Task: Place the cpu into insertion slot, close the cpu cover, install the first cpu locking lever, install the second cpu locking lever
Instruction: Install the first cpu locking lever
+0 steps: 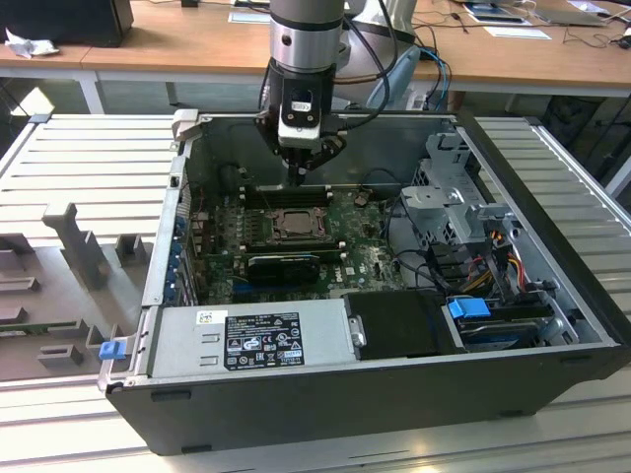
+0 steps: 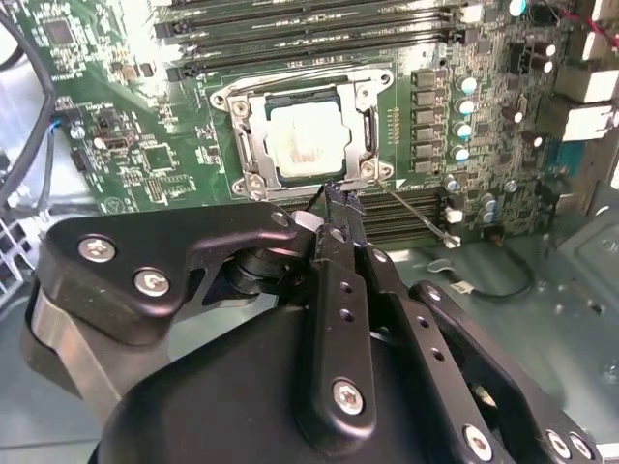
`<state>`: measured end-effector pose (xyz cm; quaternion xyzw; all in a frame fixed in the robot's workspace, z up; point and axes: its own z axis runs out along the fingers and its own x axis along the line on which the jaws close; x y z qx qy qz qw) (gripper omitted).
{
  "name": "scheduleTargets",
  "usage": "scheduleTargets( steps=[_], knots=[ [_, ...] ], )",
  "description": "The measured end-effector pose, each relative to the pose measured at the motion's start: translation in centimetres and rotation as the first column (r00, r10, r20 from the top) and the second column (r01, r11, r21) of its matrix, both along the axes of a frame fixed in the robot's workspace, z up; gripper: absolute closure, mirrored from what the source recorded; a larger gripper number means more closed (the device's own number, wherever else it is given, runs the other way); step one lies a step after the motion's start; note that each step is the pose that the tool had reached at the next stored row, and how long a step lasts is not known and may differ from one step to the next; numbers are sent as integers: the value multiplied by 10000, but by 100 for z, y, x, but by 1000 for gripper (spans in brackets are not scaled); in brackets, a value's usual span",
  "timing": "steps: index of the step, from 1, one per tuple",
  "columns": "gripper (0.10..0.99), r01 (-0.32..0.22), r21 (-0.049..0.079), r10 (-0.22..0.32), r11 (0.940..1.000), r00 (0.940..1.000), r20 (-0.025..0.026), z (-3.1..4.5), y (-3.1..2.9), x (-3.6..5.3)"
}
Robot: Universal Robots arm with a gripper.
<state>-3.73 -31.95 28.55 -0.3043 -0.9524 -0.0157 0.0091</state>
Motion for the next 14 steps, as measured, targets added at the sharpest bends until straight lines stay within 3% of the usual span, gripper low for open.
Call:
scheduleTargets(
  steps=[3, 8, 10, 13, 14],
  knots=[
    [980, -364, 0, 364, 9993, 9993, 0, 0, 0, 0],
    [980, -1182, 0, 1182, 9930, 9930, 0, 0, 0, 0],
    [980, -1598, 0, 1598, 9872, 9872, 0, 0, 0, 0],
    [980, -2295, -1, 2295, 9733, 9733, 2, -3, 0, 0],
    [980, -2599, -2, 2599, 9656, 9656, 6, -4, 0, 0]
  ],
)
